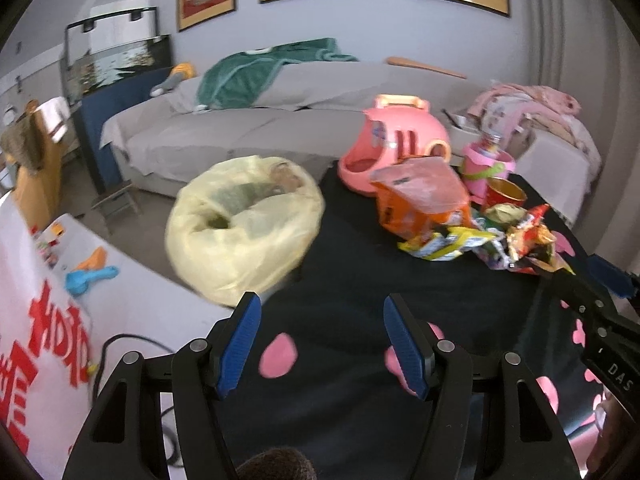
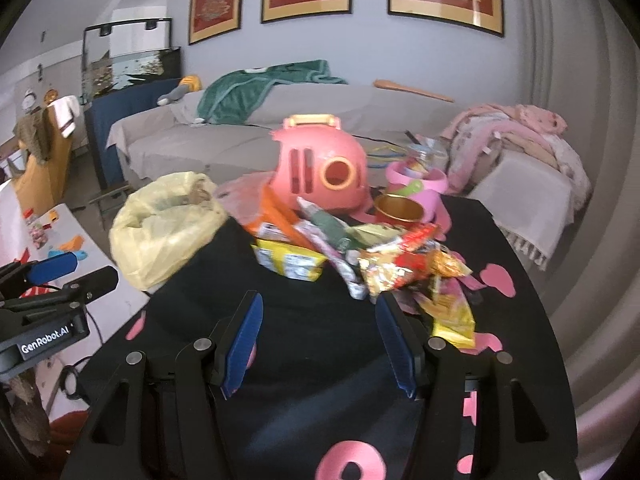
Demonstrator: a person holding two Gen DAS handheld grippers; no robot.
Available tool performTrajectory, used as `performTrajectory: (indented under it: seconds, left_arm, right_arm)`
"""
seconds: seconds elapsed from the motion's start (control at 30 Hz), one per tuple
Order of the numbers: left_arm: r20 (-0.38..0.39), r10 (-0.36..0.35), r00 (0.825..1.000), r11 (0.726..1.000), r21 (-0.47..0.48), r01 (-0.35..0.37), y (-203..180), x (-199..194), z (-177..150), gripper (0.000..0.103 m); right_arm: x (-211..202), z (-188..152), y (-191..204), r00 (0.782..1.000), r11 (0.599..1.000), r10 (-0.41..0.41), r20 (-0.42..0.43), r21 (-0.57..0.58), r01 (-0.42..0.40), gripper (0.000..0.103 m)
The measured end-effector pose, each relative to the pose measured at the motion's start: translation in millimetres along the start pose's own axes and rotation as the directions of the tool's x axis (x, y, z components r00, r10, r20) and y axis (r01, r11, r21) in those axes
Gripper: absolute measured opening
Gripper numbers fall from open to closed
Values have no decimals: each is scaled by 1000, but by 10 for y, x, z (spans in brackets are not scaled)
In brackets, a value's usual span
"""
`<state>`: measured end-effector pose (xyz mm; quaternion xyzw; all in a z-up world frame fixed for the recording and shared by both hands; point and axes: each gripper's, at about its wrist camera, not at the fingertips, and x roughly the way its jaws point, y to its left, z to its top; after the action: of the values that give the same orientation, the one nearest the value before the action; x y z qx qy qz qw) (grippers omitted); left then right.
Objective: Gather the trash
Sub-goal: 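Move both tools forward toward the pile of snack wrappers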
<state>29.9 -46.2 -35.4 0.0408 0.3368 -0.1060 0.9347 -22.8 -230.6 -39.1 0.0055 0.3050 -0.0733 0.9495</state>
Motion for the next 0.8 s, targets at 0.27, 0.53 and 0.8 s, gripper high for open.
performTrajectory:
  seconds: [0.27,0.53,0.8]
  left_arm:
    - [-15,-124,992,986,106,125,-397,330,112,65]
    - [-70,-253,965,959,112,259,-631,699,191,65]
    - [-55,-263,963,963,45,266,-420,830,325,65]
  right_arm:
    - [195,-52,-404,998,997,-69,-14,36,69,57]
    - [409,-140,-859,989,986,-135,-52,91,140,57]
    - [623,12,-1106,997,988,-36,-69,150,46,57]
